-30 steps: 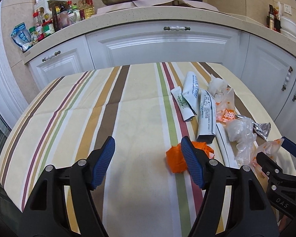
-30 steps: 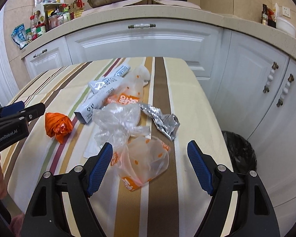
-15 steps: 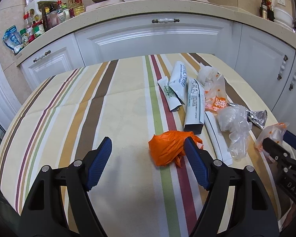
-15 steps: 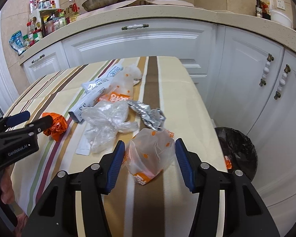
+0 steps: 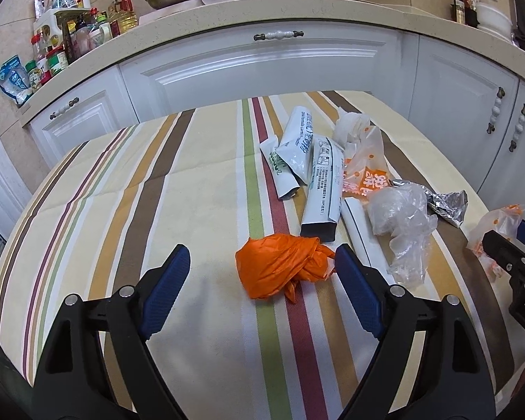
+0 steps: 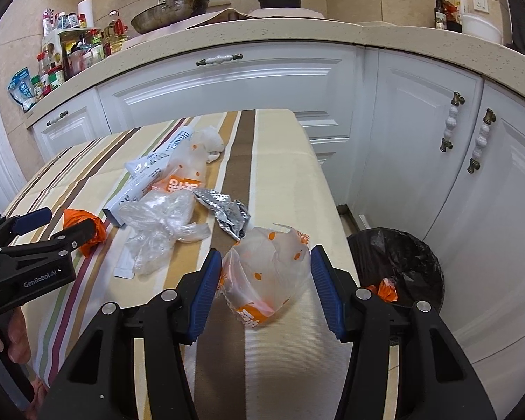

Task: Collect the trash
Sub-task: 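Grasp the small orange bag with the left tool while the right tool grasps the clear bag, then carry both bags over the black bin and open both tools to drop them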

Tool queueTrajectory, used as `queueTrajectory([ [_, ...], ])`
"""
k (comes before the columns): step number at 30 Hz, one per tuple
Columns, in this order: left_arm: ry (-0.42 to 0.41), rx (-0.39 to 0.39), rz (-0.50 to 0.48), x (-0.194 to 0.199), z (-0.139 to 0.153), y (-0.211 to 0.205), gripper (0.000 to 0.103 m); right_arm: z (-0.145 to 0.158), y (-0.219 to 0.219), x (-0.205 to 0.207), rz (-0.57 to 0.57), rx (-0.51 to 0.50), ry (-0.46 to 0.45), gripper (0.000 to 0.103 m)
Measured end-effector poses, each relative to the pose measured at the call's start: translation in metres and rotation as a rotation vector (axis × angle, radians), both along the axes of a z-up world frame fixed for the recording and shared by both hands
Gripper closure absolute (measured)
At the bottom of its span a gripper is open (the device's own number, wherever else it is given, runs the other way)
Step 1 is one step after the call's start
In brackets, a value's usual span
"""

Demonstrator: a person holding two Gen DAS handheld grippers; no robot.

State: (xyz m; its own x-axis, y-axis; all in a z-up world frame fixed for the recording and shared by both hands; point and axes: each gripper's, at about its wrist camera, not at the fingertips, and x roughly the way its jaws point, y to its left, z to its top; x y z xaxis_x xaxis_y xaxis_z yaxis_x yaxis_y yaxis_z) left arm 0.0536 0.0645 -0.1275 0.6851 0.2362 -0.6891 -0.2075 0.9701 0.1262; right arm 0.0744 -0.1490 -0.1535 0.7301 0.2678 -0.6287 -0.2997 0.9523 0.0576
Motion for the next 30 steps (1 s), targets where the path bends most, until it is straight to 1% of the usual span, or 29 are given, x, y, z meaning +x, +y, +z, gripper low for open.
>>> queueTrajectory([
  [3, 0.008, 0.009, 0.001, 0.003, -0.003, -0.002, 0.022, -0.001, -0.003, 0.001, -0.006, -0.001, -0.001, 0.05],
  [5, 0.012, 0.011, -0.004, 0.003, -0.006, -0.003, 0.03, -0.002, -0.004, 0.001, -0.009, 0.002, -0.001, 0.05],
  [7, 0.028, 0.004, -0.014, 0.005, -0.009, -0.002, 0.047, -0.002, -0.006, 0.001, -0.011, 0.003, -0.001, 0.05],
  [8, 0.034, -0.002, -0.014, 0.006, -0.011, -0.002, 0.047, -0.002, -0.006, 0.002, -0.011, 0.004, -0.001, 0.05],
  [11, 0.017, -0.001, -0.017, 0.004, -0.011, 0.0, 0.05, -0.003, -0.007, 0.003, -0.011, 0.004, 0.001, 0.05],
  [13, 0.01, 0.004, -0.018, 0.003, -0.012, 0.0, 0.053, -0.003, -0.007, 0.003, -0.011, 0.005, 0.001, 0.05],
  [18, 0.0, 0.016, -0.016, -0.003, -0.008, 0.0, 0.055, -0.003, -0.008, 0.003, -0.017, -0.005, -0.011, 0.05],
  [21, -0.027, 0.042, -0.02, -0.009, 0.001, -0.004, 0.055, -0.001, -0.011, 0.003, -0.027, -0.021, -0.028, 0.05],
  [25, -0.063, 0.057, -0.04, -0.014, 0.016, -0.014, 0.055, 0.002, -0.019, 0.002, -0.045, -0.031, -0.042, 0.05],
  [30, -0.105, 0.061, -0.099, -0.009, 0.032, -0.038, 0.055, 0.004, -0.034, 0.004, -0.088, -0.047, -0.056, 0.05],
])
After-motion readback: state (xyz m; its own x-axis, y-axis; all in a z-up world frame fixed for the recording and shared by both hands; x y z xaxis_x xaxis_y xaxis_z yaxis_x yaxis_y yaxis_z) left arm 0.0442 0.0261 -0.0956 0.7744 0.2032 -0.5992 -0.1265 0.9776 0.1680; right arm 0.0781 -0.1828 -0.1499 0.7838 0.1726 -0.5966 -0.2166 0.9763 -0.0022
